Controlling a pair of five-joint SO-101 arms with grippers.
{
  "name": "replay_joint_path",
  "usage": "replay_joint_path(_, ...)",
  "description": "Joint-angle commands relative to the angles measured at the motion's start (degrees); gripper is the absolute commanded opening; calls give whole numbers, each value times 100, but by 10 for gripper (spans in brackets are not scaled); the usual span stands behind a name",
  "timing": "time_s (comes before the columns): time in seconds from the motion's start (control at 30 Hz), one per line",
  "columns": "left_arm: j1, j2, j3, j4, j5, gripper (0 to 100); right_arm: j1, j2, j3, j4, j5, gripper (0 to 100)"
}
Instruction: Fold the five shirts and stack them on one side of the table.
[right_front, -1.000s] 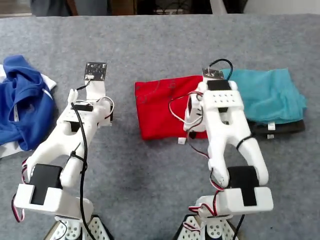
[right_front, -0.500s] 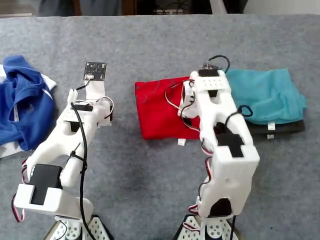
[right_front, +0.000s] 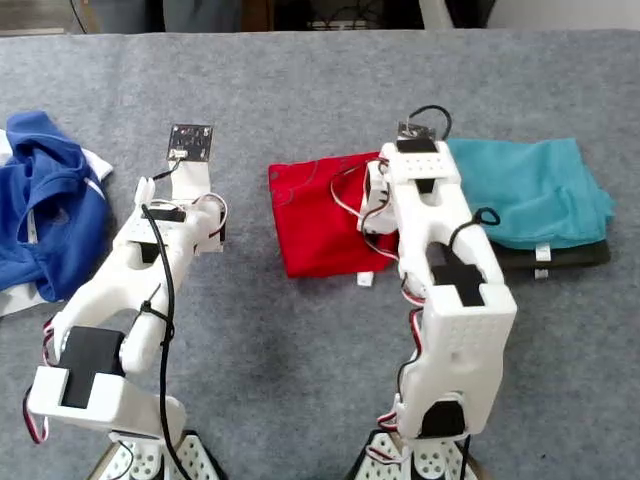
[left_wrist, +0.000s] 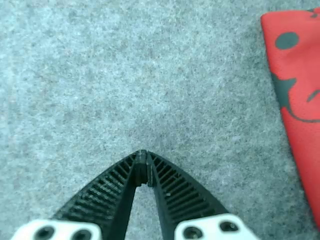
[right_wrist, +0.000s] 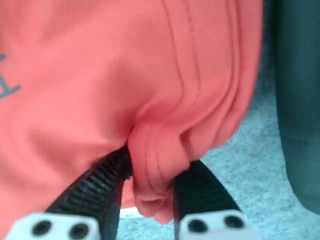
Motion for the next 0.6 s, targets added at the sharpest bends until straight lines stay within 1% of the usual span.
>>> replay_joint_path(0.0,-40,-79,-22,-88,26,30,-53,127,-110,-211,62,13)
replay_joint_path(0.2,-40,-79,-22,-88,26,30,-88,-778,-127,-176,475,13)
replay_joint_path(0.4,-40,-79,-22,-88,26,30,-105,-1745,-136,202,1257,13)
replay_joint_path(0.57,-40,-79,-22,-88,26,30,-88,-2316,-215,202,1837,13)
